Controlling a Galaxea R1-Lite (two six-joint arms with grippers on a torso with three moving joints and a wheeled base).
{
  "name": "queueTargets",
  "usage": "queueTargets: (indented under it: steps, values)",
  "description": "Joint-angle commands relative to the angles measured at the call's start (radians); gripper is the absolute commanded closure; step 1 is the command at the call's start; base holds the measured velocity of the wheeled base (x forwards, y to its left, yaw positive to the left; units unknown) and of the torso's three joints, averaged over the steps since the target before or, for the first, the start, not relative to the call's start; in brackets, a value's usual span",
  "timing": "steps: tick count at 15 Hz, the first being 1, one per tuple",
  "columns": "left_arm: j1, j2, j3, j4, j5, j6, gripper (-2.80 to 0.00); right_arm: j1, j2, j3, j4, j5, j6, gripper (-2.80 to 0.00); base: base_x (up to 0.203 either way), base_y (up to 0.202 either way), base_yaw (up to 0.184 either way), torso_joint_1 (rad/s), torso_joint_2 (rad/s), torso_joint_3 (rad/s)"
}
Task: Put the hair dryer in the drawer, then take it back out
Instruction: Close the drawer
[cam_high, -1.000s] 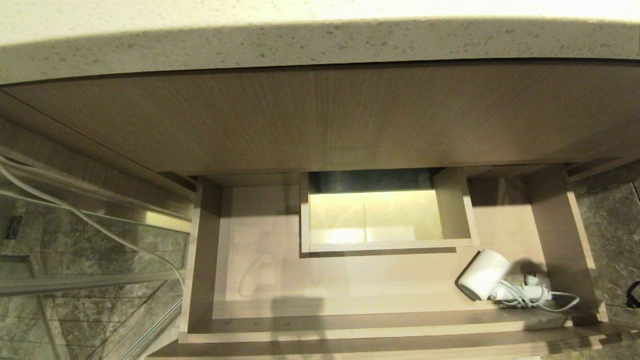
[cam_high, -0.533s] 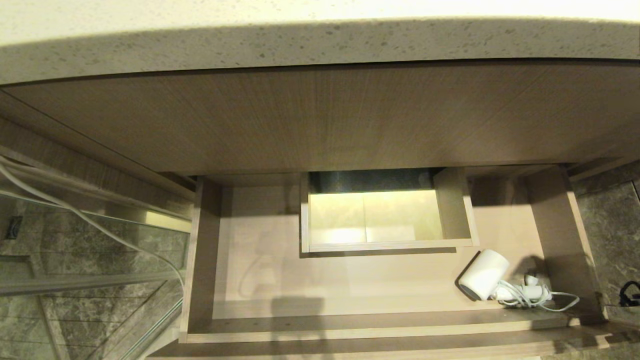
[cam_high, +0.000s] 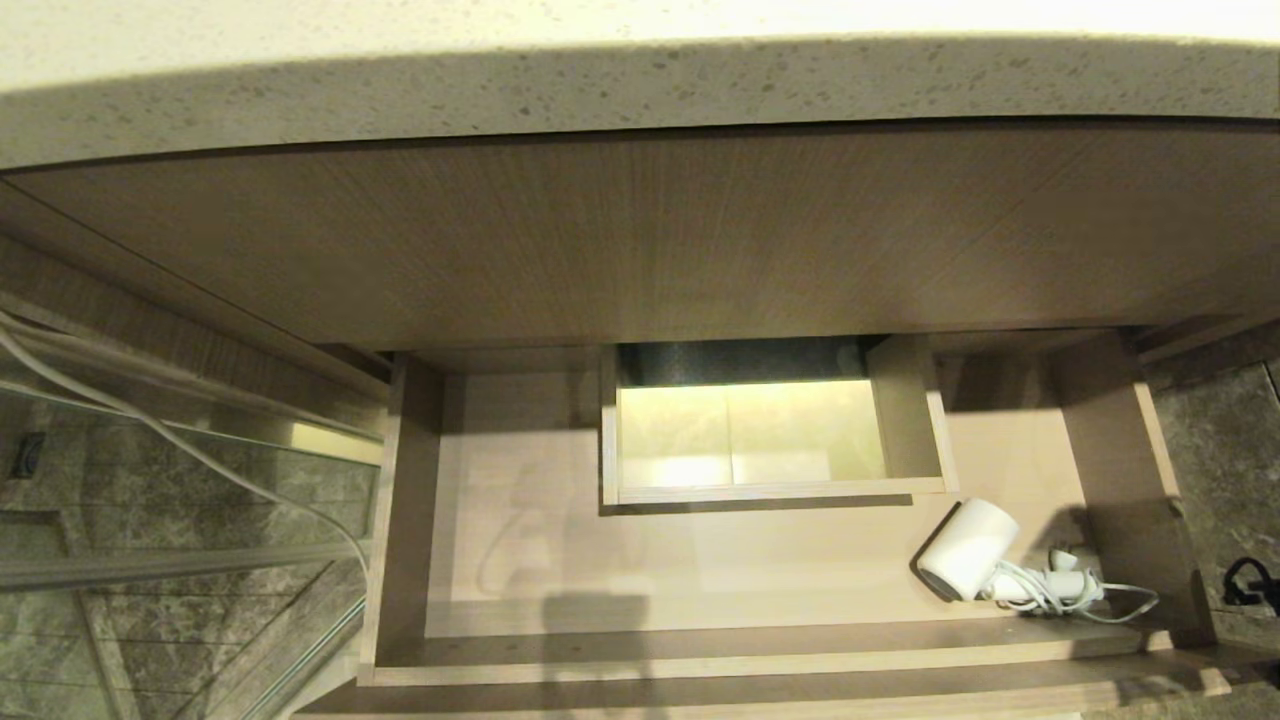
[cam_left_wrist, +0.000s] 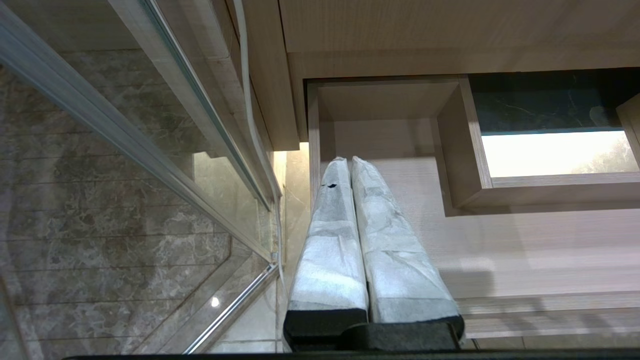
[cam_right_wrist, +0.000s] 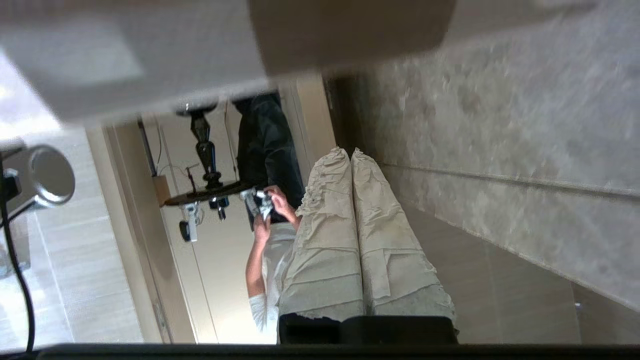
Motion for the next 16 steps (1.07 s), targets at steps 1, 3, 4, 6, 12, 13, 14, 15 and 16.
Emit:
queueTargets:
  steps: [1, 3, 4, 6, 12, 13, 14, 15, 16]
  values:
    - [0.0, 0.0, 0.04, -0.002, 0.0, -0.001, 0.0, 0.004, 0.023, -0.008, -0.025, -0.001, -0.004, 0.0, 0.0, 0.0, 0.0, 0.0, 0.0, 0.0]
    - [0.0, 0.0, 0.04, -0.002, 0.0, -0.001, 0.0, 0.011, 0.028, -0.006, -0.052, 0.003, -0.005, 0.0, 0.0, 0.0, 0.0, 0.0, 0.0, 0.0]
    - [0.0, 0.0, 0.04, -0.002, 0.0, -0.001, 0.0, 0.013, 0.029, -0.007, -0.056, 0.006, -0.004, 0.0, 0.0, 0.0, 0.0, 0.0, 0.0, 0.0]
    - [0.0, 0.0, 0.04, -0.002, 0.0, -0.001, 0.0, 0.016, 0.037, -0.005, -0.075, 0.006, -0.004, 0.0, 0.0, 0.0, 0.0, 0.0, 0.0, 0.0]
    - [0.0, 0.0, 0.04, -0.002, 0.0, -0.001, 0.0, 0.035, 0.043, -0.011, -0.144, 0.012, 0.001, 0.0, 0.0, 0.0, 0.0, 0.0, 0.0, 0.0]
    - [0.0, 0.0, 0.04, -0.002, 0.0, -0.001, 0.0, 0.038, 0.043, -0.017, -0.145, 0.014, -0.001, 0.0, 0.0, 0.0, 0.0, 0.0, 0.0, 0.0]
    - [0.0, 0.0, 0.04, -0.002, 0.0, 0.001, 0.0, 0.039, 0.041, -0.019, -0.145, 0.022, -0.002, 0.0, 0.0, 0.0, 0.0, 0.0, 0.0, 0.0]
    - [0.0, 0.0, 0.04, -0.002, 0.0, 0.0, 0.0, 0.039, 0.037, -0.019, -0.146, 0.032, -0.002, 0.0, 0.0, 0.0, 0.0, 0.0, 0.0, 0.0]
    - [0.0, 0.0, 0.04, -0.002, 0.0, 0.0, 0.0, 0.041, 0.034, -0.019, -0.145, 0.04, -0.002, 0.0, 0.0, 0.0, 0.0, 0.0, 0.0, 0.0]
